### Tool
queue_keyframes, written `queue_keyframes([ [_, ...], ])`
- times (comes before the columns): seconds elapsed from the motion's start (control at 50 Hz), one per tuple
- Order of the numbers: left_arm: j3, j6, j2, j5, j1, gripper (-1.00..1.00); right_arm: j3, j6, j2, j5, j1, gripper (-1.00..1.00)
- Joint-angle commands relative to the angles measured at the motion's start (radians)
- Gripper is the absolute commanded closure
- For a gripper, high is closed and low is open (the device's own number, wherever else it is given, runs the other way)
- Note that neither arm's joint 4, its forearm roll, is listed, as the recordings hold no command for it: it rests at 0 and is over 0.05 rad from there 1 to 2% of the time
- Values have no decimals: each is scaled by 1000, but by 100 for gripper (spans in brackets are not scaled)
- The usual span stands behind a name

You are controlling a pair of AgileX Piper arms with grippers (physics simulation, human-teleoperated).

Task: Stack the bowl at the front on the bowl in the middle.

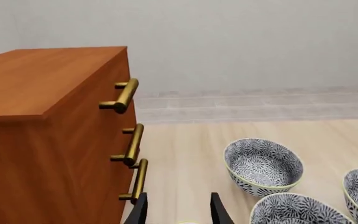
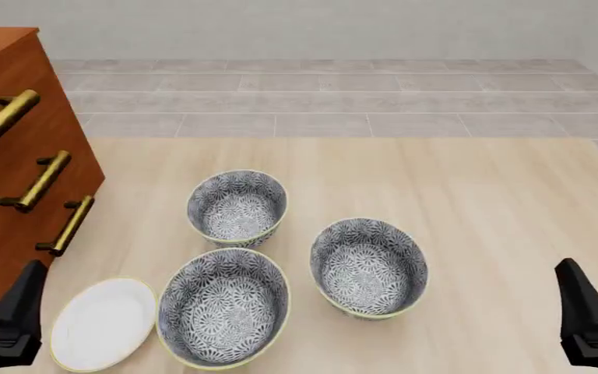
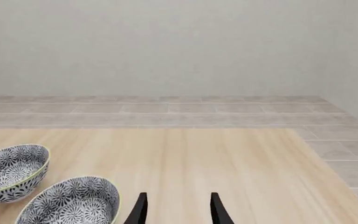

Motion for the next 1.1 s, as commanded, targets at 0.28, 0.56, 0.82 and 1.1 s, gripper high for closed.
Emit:
queue_keyframes([
  [0.28,-162,-30,162,90,-36,-100,0,0,0,0,0,-100],
  [0.56,-196,-45,360,23,-87,-100,0,0,0,0,0,-100],
  [0.82,-332,-51,636,29,-118,-100,0,0,0,0,0,-100],
  [1.1,-441,-25,823,46,-134,-100,0,0,0,0,0,-100],
])
